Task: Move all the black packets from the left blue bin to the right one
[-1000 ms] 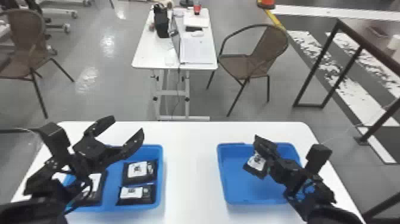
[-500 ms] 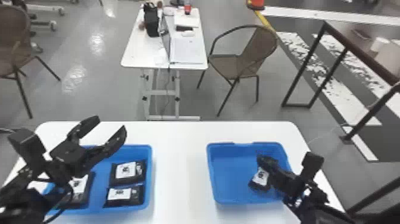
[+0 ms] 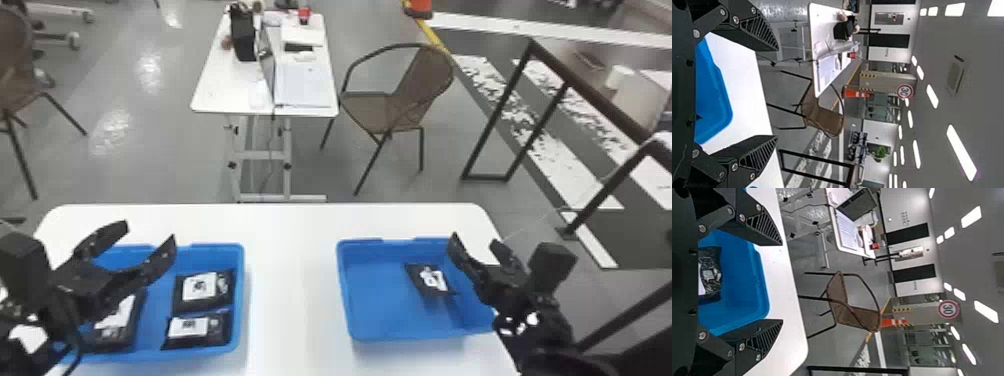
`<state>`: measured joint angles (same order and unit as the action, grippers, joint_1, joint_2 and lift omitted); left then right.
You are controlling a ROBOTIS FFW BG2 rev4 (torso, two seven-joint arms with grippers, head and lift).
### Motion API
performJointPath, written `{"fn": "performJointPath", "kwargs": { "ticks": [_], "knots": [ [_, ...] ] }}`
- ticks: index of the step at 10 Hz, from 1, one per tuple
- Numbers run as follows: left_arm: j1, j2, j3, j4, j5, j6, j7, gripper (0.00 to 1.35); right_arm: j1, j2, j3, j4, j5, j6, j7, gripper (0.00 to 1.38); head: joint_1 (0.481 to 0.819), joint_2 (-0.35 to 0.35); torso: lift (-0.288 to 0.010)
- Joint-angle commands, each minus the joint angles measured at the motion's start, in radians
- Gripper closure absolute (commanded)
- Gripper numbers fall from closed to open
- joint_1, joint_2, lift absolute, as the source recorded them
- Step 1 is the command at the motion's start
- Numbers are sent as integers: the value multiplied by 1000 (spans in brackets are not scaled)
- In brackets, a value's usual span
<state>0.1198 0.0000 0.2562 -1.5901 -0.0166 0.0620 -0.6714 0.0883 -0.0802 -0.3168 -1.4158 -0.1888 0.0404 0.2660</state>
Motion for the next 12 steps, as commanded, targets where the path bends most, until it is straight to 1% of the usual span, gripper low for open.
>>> {"fn": "performJointPath", "kwargs": {
  "ticks": [1,2,3,4,5,6,7,8,10,11,12],
  "knots": [
    [-11,-3,18,13,-115,50,0,259,83,51,1,-154,14,-19,-1,213,695,-166,0],
    [-32,6,3,41,-178,75,0,259,111,77,4,-213,12,-20,4,214,695,-142,0],
    [-66,40,-26,101,-203,81,-5,259,120,81,12,-246,8,-20,27,214,695,-123,0],
    [-111,78,-77,171,-203,68,-8,259,123,81,21,-265,-4,-20,50,213,695,-109,0],
    [-163,107,-129,236,-238,64,-13,259,123,81,27,-281,-17,-19,64,213,695,-105,0],
    [-213,117,-163,292,-318,71,-33,259,123,81,38,-288,-38,-19,68,214,695,-105,0],
    [-261,110,-170,371,-390,55,-73,259,128,81,59,-308,-37,-27,67,214,695,-108,0],
    [-307,100,-170,467,-437,19,-99,259,137,81,74,-325,-31,-45,67,214,695,-107,0],
    [-362,75,-167,565,-542,2,-102,259,149,81,94,-338,-23,-66,67,216,695,-103,0],
    [-382,74,-166,613,-565,-4,-100,259,151,81,107,-338,-11,-77,70,216,695,-101,0],
    [-401,74,-166,656,-576,-4,-99,262,152,81,108,-335,25,-82,93,216,695,-96,0]
  ]
}}
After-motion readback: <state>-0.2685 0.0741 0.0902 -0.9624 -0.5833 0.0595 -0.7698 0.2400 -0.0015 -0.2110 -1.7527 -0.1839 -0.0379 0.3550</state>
